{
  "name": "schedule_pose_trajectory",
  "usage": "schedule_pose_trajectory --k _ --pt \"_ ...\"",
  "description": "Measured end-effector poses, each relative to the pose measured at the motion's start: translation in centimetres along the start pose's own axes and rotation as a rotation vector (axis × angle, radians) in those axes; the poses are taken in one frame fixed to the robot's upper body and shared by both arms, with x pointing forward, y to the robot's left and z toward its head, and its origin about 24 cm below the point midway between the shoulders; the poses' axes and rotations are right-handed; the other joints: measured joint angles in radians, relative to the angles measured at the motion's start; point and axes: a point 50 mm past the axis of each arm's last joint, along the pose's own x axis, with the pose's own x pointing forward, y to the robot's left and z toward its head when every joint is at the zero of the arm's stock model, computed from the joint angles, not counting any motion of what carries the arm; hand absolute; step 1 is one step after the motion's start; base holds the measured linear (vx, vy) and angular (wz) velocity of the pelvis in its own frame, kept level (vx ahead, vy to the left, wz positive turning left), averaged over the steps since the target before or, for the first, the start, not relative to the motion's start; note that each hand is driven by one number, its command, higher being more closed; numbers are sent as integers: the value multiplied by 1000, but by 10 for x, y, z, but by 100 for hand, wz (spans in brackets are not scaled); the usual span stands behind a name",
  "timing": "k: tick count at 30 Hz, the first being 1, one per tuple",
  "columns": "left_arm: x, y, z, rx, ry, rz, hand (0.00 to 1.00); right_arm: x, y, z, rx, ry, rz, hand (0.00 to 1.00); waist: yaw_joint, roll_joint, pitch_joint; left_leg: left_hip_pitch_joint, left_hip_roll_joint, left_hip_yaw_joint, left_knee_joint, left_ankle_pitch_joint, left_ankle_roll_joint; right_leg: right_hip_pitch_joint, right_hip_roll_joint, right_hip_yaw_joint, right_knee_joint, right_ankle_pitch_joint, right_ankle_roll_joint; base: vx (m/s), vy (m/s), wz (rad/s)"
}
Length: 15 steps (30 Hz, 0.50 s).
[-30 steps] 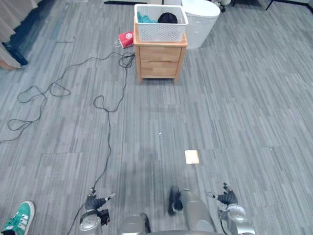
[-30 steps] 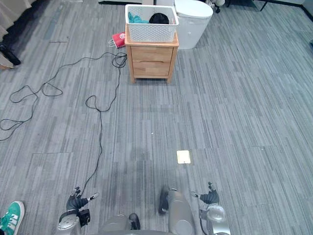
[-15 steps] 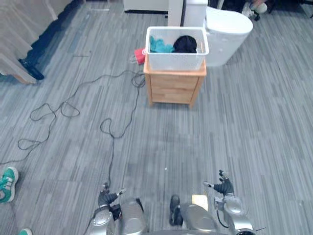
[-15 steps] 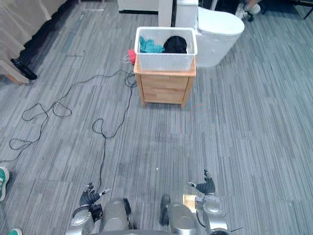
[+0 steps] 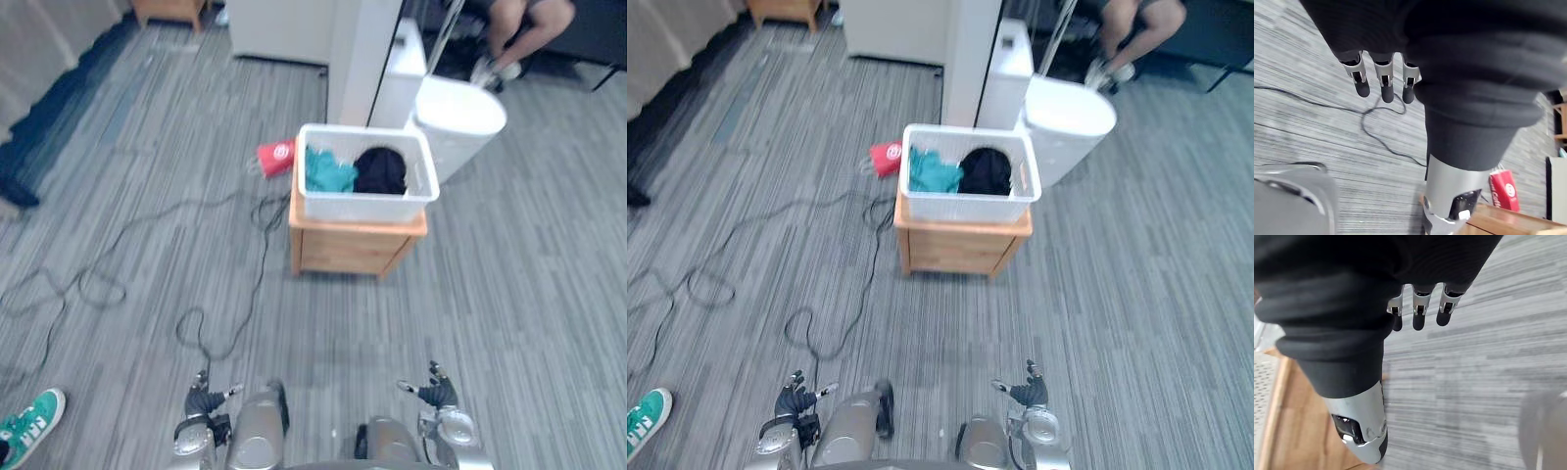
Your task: Pick up the laundry basket with both hands and put the clothes into the washing machine.
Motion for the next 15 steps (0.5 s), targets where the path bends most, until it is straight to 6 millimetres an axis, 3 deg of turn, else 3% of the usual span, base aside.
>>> schedule_pose_trajectory --k 1,2,3,4,5,6,7,8,9,10,11,14,15 --pt "1 -1 2 0 -3 -2 0 2 -2 1 -7 1 -4 0 -2 0 1 25 1 1 -26 0 -14 -3 25 -3 -173 69 1 739 -96 30" --pt "1 0 0 3 3 1 0 0 -4 -3 -11 11 -8 0 -18 -14 -4 74 -14 1 -53 -17 -57 23 54 19 -419 214 12 549 -88 30" --pt "1 1 -1 4 6 2 0 0 -5 -4 -12 14 -9 0 -21 -17 -3 84 -18 -2 -56 -23 -66 27 56 30 -443 253 10 584 -132 38" --pt "0 3 -5 9 26 9 0 -1 -7 -7 -19 21 -13 0 -30 -27 -10 133 -19 -16 -63 -46 -101 51 60 81 -442 427 -74 453 -126 2" --pt "-1 -2 -9 -1 42 -2 0 1 -11 -3 -28 11 -18 0 -22 10 -9 147 7 -12 -55 -49 -112 45 91 91 -394 404 -95 550 -167 -11" --pt "-2 -4 -11 -7 48 -4 0 2 -11 2 -25 -8 -18 0 -22 27 -7 138 27 -13 -12 -42 -124 38 104 95 -357 357 -107 495 -172 -36" --pt "-3 -8 -14 -19 56 -7 0 2 -10 4 -22 -15 -11 0 -24 41 -4 96 59 -24 124 -32 -141 44 119 93 -315 304 -115 465 -199 -19" --pt "-4 -10 -15 -59 64 3 0 -1 -10 4 -17 -26 -2 0 -24 60 8 12 111 -60 369 16 -185 89 143 85 -300 262 -123 465 -199 -12" --pt "-6 -13 -17 -76 69 4 0 -4 -11 4 -15 -35 -5 0 -23 71 14 -44 144 -86 511 77 -185 123 161 84 -303 246 -134 437 -162 -21" --pt "-8 -17 -21 -97 82 2 0 -6 -11 6 -8 -54 -7 0 -12 83 16 -134 200 -118 726 73 -175 172 190 88 -309 221 -144 474 -123 -48" --pt "-9 -20 -20 -100 78 -9 0 -8 -8 11 11 -81 -4 0 7 71 17 -216 225 -114 829 43 -148 216 201 106 -316 199 -156 439 -97 -53" --pt "-7 -21 -7 -105 23 -16 0 -8 -7 16 21 -102 -4 0 12 55 12 -275 216 -86 696 6 -108 256 201 126 -364 191 -150 297 -48 -26" --pt "-7 -22 -5 -109 9 -17 0 -8 -8 17 23 -105 -9 0 12 56 11 -271 191 -85 544 0 -98 281 200 138 -384 193 -141 307 59 -20"
